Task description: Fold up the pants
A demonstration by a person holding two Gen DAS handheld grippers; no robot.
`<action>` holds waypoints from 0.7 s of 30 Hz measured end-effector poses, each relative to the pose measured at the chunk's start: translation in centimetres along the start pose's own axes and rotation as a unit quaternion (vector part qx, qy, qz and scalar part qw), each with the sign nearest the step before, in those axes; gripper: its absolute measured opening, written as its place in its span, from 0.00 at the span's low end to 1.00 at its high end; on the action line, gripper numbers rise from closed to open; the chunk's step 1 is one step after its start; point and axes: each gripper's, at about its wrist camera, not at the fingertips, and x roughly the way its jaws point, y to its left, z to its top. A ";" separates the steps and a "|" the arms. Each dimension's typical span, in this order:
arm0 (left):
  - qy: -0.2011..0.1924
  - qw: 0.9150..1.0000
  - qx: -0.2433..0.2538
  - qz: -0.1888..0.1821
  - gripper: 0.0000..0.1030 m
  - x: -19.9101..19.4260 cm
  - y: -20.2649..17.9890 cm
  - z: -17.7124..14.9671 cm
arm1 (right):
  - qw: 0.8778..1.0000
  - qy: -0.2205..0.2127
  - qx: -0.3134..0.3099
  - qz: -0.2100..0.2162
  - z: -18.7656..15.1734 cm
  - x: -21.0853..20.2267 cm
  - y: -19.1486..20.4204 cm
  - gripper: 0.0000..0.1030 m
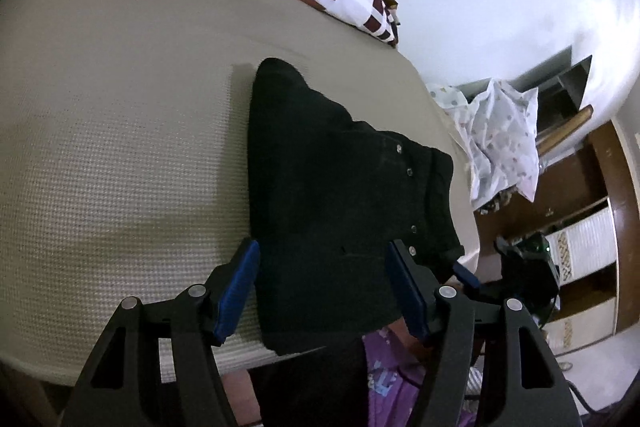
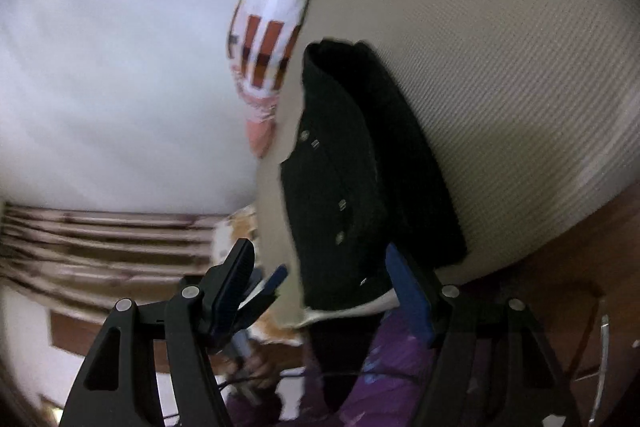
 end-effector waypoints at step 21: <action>0.001 1.000 -0.010 0.003 0.69 -0.1 0.6 -0.6 | 0.998 -0.017 0.033 -0.043 -2.8 -0.5 -1.5 0.13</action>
